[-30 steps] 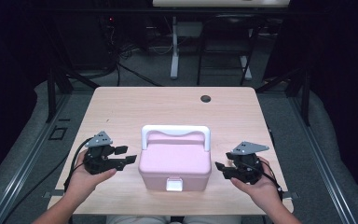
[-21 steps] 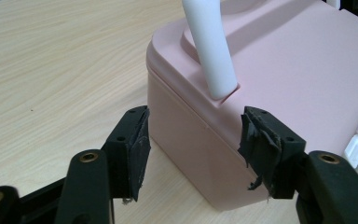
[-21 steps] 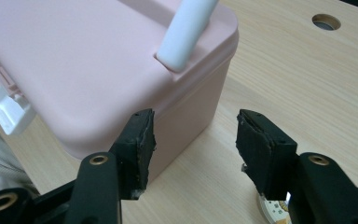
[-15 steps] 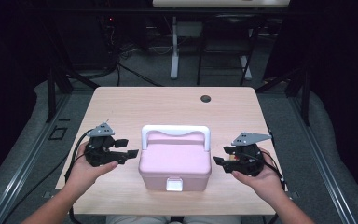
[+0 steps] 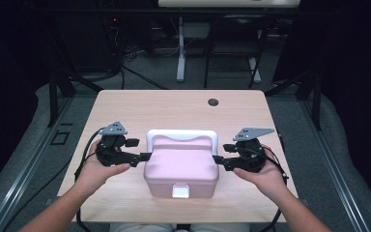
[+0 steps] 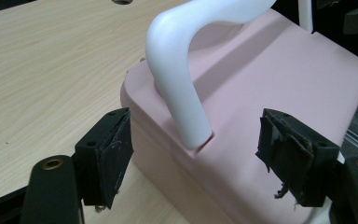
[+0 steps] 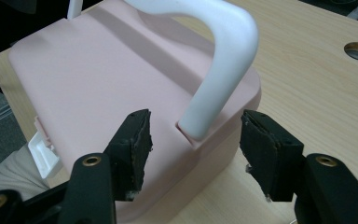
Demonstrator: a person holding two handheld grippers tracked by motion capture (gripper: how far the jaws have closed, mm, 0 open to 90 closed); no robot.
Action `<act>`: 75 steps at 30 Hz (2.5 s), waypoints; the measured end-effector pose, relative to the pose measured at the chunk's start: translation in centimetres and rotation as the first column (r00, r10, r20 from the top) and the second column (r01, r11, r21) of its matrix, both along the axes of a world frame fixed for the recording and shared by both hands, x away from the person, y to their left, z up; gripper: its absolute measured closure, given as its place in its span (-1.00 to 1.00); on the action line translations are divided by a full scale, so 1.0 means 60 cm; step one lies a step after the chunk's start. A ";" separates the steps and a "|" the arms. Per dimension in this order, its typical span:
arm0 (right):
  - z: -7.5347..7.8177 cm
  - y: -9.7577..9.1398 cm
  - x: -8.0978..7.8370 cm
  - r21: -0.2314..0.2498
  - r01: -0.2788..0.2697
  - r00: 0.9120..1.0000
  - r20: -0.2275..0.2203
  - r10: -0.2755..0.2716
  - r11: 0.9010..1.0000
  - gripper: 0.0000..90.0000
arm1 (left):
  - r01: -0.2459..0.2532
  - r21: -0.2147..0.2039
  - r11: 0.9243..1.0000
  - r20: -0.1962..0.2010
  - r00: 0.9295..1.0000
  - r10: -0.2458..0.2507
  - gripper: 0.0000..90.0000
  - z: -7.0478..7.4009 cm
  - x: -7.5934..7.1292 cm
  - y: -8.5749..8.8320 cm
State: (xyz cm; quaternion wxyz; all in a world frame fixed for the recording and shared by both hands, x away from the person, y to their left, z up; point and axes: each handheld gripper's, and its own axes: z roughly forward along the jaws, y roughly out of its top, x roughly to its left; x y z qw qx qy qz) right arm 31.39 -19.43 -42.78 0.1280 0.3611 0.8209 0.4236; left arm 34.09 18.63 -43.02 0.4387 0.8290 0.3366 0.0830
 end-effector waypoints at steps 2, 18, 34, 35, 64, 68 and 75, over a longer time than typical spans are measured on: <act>-0.001 0.004 0.005 0.000 0.000 1.000 -0.010 0.000 1.000 -0.07 | 0.003 0.005 1.000 0.005 1.000 -0.003 -0.36 -0.001 0.002 -0.003; -0.011 0.011 0.027 0.009 -0.003 1.000 -0.025 0.003 1.000 0.15 | 0.007 0.016 1.000 -0.023 1.000 -0.007 0.11 -0.009 0.017 -0.020; -0.006 0.011 0.019 0.012 -0.020 1.000 0.015 0.020 1.000 0.37 | 0.020 0.048 0.999 0.014 1.000 -0.020 0.49 0.000 0.009 -0.019; -0.006 0.012 0.017 0.010 -0.021 1.000 0.021 0.021 1.000 0.38 | 0.018 0.049 0.999 0.023 1.000 -0.019 0.51 0.000 0.007 -0.019; -0.018 0.010 0.014 0.014 -0.024 1.000 0.021 0.023 1.000 0.62 | 0.030 0.017 0.999 -0.004 1.000 -0.030 0.61 -0.008 0.006 -0.016; -0.017 0.010 0.013 0.018 -0.024 1.000 0.018 0.024 1.000 0.63 | 0.027 0.012 1.000 -0.004 1.000 -0.027 0.63 -0.008 0.006 -0.016; -0.016 0.009 0.013 0.024 -0.024 1.000 0.010 0.024 0.999 0.64 | 0.032 0.027 0.999 -0.006 0.999 -0.032 0.64 -0.005 0.004 -0.017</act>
